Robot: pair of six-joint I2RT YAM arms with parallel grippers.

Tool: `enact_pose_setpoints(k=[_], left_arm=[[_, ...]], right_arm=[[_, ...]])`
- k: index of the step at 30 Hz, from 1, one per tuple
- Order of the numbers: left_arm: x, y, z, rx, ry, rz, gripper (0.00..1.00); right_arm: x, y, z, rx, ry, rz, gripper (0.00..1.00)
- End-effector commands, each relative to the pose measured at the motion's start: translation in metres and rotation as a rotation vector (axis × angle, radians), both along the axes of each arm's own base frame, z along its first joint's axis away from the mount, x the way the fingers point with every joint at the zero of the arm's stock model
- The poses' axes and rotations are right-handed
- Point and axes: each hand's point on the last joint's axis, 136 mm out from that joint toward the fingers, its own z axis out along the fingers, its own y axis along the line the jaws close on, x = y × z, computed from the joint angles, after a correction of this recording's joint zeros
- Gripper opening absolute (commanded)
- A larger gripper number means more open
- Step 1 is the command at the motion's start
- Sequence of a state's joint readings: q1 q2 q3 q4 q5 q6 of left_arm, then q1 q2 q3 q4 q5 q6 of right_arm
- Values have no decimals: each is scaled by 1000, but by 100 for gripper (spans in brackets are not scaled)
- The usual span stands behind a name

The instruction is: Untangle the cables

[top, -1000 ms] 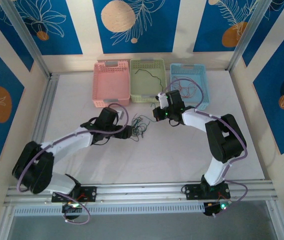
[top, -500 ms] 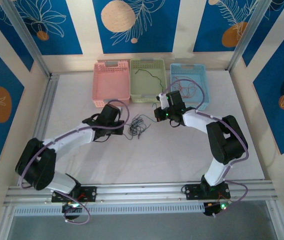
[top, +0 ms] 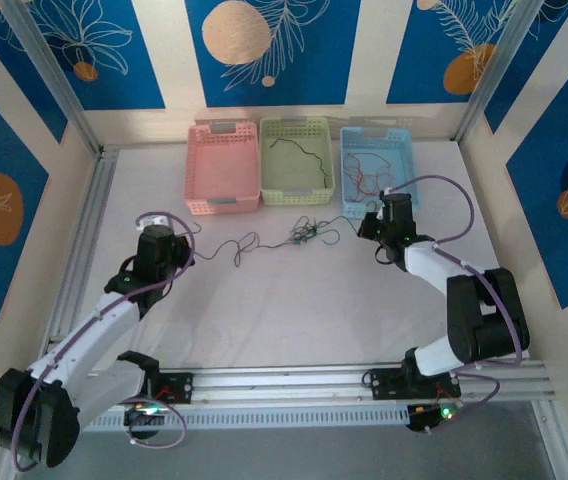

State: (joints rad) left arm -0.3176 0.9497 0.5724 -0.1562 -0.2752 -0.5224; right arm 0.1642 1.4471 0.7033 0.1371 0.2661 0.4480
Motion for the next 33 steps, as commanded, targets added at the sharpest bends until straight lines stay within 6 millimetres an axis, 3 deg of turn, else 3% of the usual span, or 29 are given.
enact_pose_setpoints(k=[1, 5, 10, 15, 22, 24, 28, 33], left_arm=[[-5, 32, 10, 23, -61, 132, 0], [-16, 59, 23, 13, -110, 218, 0], [-26, 70, 40, 38, -136, 244, 0], [-55, 111, 71, 152, -218, 411, 0], [-84, 131, 103, 113, -353, 542, 0], [-85, 130, 111, 97, -380, 537, 0], [-66, 104, 116, 38, -387, 388, 0], [-38, 42, 124, -96, -415, 55, 0]], right_arm=[[-1, -21, 13, 77, -62, -138, 0], [-7, -39, 12, 120, -72, -216, 0], [-12, -52, 11, 133, -72, -281, 0], [-25, -79, 3, 182, -53, -423, 0], [-36, -94, 7, 176, -90, -504, 0], [-35, -94, 8, 176, -91, -502, 0], [-33, -91, 8, 176, -88, -485, 0], [-26, -78, 12, 189, -95, -400, 0]])
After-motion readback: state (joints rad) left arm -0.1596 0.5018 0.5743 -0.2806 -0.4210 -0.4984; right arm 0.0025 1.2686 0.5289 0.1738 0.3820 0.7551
